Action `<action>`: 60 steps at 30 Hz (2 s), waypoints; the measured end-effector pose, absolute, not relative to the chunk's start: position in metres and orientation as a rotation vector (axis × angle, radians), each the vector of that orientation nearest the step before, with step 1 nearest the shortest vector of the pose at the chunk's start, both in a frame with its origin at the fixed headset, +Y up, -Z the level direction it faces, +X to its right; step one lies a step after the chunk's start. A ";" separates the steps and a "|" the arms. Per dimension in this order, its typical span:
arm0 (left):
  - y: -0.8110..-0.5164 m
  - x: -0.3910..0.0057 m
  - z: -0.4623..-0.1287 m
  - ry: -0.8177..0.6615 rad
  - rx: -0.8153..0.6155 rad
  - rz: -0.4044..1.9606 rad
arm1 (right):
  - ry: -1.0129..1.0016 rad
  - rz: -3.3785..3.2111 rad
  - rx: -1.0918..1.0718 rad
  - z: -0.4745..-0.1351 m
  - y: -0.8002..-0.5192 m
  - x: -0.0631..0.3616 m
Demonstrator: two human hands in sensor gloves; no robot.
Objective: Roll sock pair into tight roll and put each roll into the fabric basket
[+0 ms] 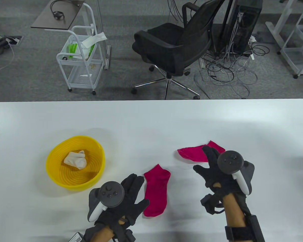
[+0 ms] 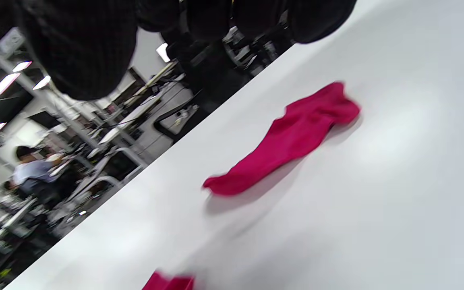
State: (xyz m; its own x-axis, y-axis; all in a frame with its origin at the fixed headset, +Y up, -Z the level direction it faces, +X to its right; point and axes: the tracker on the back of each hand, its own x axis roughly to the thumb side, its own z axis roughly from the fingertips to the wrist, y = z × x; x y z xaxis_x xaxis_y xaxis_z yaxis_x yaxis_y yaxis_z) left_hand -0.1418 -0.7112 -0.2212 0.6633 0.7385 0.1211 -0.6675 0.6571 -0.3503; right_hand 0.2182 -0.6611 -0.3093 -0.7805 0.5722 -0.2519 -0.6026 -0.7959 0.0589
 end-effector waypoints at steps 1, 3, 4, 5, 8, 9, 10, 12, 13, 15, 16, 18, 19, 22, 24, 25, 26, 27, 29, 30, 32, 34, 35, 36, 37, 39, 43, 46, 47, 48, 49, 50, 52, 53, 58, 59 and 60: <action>-0.710 -0.142 -0.221 -0.263 -0.287 0.807 | 0.184 2.490 -0.315 -0.315 -0.662 0.223; -0.708 -0.144 -0.220 -0.258 -0.273 0.819 | 0.219 2.499 -0.418 -0.334 -0.670 0.237; -0.707 -0.145 -0.220 -0.251 -0.266 0.825 | 0.235 2.505 -0.476 -0.342 -0.675 0.243; -0.707 -0.145 -0.221 -0.248 -0.259 0.828 | 0.240 2.501 -0.499 -0.345 -0.677 0.246; -0.705 -0.146 -0.221 -0.247 -0.253 0.824 | 0.280 2.409 -0.578 -0.361 -0.693 0.257; -0.706 -0.145 -0.221 -0.250 -0.257 0.821 | 0.278 2.405 -0.633 -0.366 -0.699 0.261; -0.706 -0.145 -0.221 -0.252 -0.260 0.817 | 0.279 2.413 -0.680 -0.371 -0.705 0.265; -0.707 -0.143 -0.222 -0.258 -0.280 0.810 | 0.293 2.446 -0.746 -0.378 -0.717 0.272; -0.708 -0.143 -0.222 -0.263 -0.288 0.810 | 0.297 2.449 -0.777 -0.380 -0.722 0.275; -0.708 -0.142 -0.222 -0.266 -0.291 0.810 | 0.287 2.441 -0.831 -0.386 -0.734 0.279; -0.707 -0.142 -0.221 -0.268 -0.290 0.810 | 0.286 2.444 -0.845 -0.388 -0.738 0.280; -0.707 -0.142 -0.221 -0.271 -0.288 0.807 | 0.293 2.486 -0.900 -0.394 -0.750 0.281; -0.707 -0.142 -0.221 -0.272 -0.290 0.807 | 0.297 2.496 -0.904 -0.396 -0.753 0.281; -0.706 -0.143 -0.220 -0.269 -0.284 0.815 | 0.290 2.499 -0.982 -0.402 -0.764 0.280; -0.705 -0.143 -0.219 -0.268 -0.279 0.820 | 0.286 2.543 -1.001 -0.406 -0.767 0.278; -0.705 -0.143 -0.219 -0.267 -0.278 0.821 | 0.295 2.581 -1.017 -0.408 -0.768 0.277; -0.705 -0.143 -0.219 -0.267 -0.279 0.822 | 0.292 2.607 -1.031 -0.410 -0.769 0.275; -0.704 -0.144 -0.219 -0.265 -0.280 0.826 | 0.291 2.638 -1.045 -0.412 -0.770 0.273; -0.704 -0.144 -0.219 -0.265 -0.285 0.831 | 0.287 2.710 -1.068 -0.415 -0.773 0.270; -0.704 -0.144 -0.219 -0.265 -0.286 0.833 | 0.277 2.735 -1.080 -0.415 -0.773 0.269; -0.704 -0.144 -0.219 -0.267 -0.290 0.833 | 0.175 2.783 -1.089 -0.415 -0.773 0.265; -0.704 -0.143 -0.218 -0.271 -0.291 0.832 | 0.169 2.788 -1.093 -0.415 -0.773 0.265; -0.704 -0.143 -0.218 -0.274 -0.293 0.831 | 0.167 2.784 -1.092 -0.415 -0.774 0.266; -0.704 -0.143 -0.218 -0.277 -0.293 0.830 | 0.169 2.775 -1.091 -0.415 -0.774 0.266; -0.704 -0.142 -0.218 -0.278 -0.295 0.830 | 0.167 2.774 -1.089 -0.415 -0.774 0.266; -0.704 -0.142 -0.217 -0.286 -0.300 0.828 | 0.174 2.785 -1.066 -0.416 -0.776 0.267; -0.703 -0.142 -0.217 -0.287 -0.299 0.832 | 0.105 2.781 -1.044 -0.412 -0.770 0.267; -0.703 -0.143 -0.217 -0.282 -0.292 0.836 | 0.052 2.732 -0.990 -0.407 -0.758 0.267; -0.702 -0.144 -0.217 -0.281 -0.292 0.836 | 0.024 2.717 -0.968 -0.404 -0.751 0.266; -0.702 -0.144 -0.217 -0.282 -0.292 0.837 | -0.005 2.708 -0.944 -0.401 -0.744 0.264; -0.702 -0.144 -0.217 -0.282 -0.293 0.837 | -0.020 2.702 -0.922 -0.398 -0.738 0.263; -0.702 -0.144 -0.217 -0.281 -0.292 0.837 | -0.038 2.690 -0.882 -0.395 -0.730 0.259; -0.702 -0.144 -0.217 -0.278 -0.299 0.839 | -0.121 2.634 -0.733 -0.386 -0.710 0.251; -0.702 -0.144 -0.217 -0.275 -0.306 0.841 | -0.142 2.613 -0.702 -0.383 -0.704 0.248; -0.703 -0.147 -0.218 -0.249 -0.329 0.876 | -0.222 2.454 -0.387 -0.356 -0.672 0.219; -0.703 -0.148 -0.218 -0.243 -0.327 0.879 | -0.233 2.452 -0.343 -0.351 -0.668 0.214; -0.703 -0.149 -0.219 -0.238 -0.327 0.884 | -0.242 2.452 -0.314 -0.345 -0.664 0.208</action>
State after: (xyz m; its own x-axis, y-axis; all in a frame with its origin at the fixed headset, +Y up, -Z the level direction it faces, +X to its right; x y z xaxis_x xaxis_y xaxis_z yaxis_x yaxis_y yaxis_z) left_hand -0.1494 -0.7029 -0.2186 0.6129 0.7872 0.0686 -0.7155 0.5897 -0.3745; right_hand 0.2080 -0.6635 -0.3454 -0.7629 0.6255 -0.1636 -0.5814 -0.7744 -0.2496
